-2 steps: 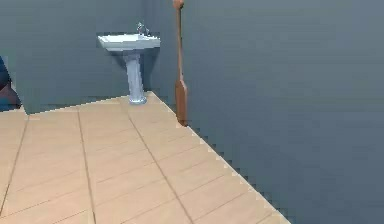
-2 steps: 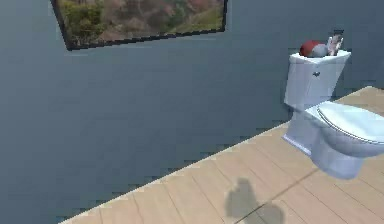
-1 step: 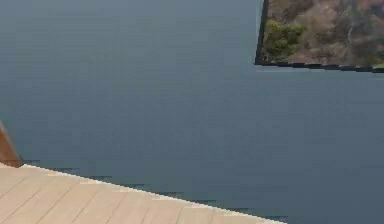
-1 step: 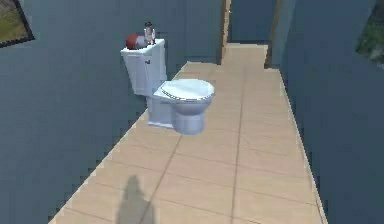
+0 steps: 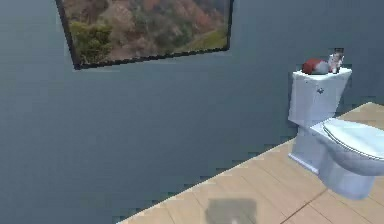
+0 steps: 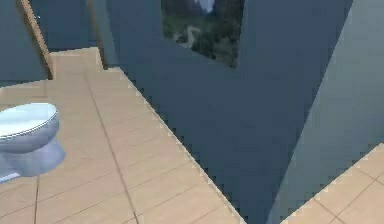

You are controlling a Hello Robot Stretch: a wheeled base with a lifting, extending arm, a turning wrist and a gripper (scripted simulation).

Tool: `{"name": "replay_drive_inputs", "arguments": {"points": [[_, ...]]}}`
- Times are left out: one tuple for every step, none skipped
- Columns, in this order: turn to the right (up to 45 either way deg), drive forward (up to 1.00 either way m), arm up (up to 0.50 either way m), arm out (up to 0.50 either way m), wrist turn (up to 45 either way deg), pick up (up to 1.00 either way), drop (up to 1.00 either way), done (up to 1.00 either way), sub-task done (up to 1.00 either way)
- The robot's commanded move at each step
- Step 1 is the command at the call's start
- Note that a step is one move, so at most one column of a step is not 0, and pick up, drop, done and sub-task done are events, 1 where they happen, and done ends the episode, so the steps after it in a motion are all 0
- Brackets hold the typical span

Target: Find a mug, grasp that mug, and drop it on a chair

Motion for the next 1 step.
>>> {"name": "replay_drive_inputs", "arguments": {"points": [[45.0,0.00,0.00,0.00,0.0,0.00,0.00,0.00,0.00]]}}
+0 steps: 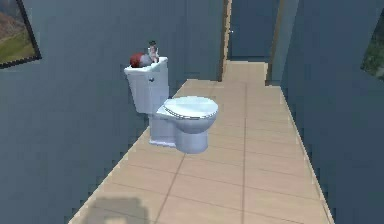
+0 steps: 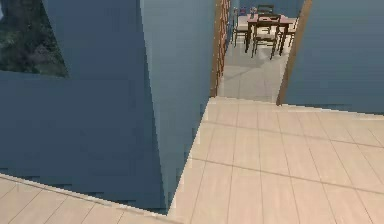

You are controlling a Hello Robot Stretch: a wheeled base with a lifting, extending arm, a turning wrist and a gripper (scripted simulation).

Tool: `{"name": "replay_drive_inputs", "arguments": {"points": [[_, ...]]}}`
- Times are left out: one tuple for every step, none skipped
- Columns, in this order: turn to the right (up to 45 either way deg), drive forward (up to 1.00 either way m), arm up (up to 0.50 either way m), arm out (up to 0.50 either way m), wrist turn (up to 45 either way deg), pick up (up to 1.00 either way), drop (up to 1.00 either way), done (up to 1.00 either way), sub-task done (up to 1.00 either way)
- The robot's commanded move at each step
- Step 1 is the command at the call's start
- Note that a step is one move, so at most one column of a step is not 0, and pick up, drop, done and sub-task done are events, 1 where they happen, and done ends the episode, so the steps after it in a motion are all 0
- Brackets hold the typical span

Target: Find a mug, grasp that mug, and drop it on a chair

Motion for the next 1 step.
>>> {"name": "replay_drive_inputs", "arguments": {"points": [[6.0,0.00,0.00,0.00,0.0,0.00,0.00,0.00,0.00]]}}
